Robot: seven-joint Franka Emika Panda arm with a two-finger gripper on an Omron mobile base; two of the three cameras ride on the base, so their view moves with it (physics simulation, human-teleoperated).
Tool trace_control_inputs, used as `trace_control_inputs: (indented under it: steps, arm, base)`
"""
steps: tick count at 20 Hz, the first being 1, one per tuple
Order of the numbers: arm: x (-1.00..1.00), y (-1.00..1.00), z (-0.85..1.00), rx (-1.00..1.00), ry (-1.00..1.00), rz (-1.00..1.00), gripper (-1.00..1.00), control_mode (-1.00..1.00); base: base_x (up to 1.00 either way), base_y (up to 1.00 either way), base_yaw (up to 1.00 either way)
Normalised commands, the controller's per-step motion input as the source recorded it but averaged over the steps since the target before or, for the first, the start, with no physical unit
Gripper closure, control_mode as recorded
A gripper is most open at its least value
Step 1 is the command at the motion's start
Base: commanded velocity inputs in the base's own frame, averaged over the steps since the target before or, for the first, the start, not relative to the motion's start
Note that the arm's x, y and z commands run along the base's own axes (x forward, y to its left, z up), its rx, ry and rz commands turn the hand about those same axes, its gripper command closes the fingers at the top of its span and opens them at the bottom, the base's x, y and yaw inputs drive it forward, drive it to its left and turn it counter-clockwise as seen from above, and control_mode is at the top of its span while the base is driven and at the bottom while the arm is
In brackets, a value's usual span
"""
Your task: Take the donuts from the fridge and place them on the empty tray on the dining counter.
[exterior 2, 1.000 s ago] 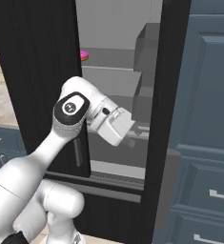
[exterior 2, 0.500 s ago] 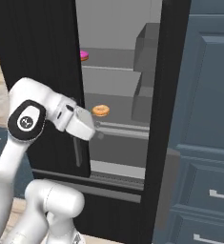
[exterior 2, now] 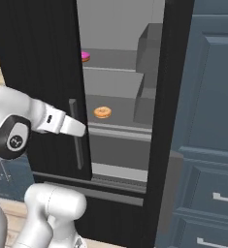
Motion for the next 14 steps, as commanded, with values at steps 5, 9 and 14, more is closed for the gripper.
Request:
trace_control_inputs:
  steps: [5, 9, 14]
  arm:
    - [0.46, 0.49, 0.0, 0.2, 0.17, 0.35, -1.0, -1.0]
    - [0.31, 0.36, 0.0, 0.17, 0.09, 0.14, -1.0, -1.0]
    - [0.38, 0.44, -0.05, 0.13, 0.05, 0.06, -1.0, -1.0]
  base:
    - [0.0, 0.0, 0.0]
    - [0.0, 0.0, 0.0]
    - [0.0, 0.0, 0.0]
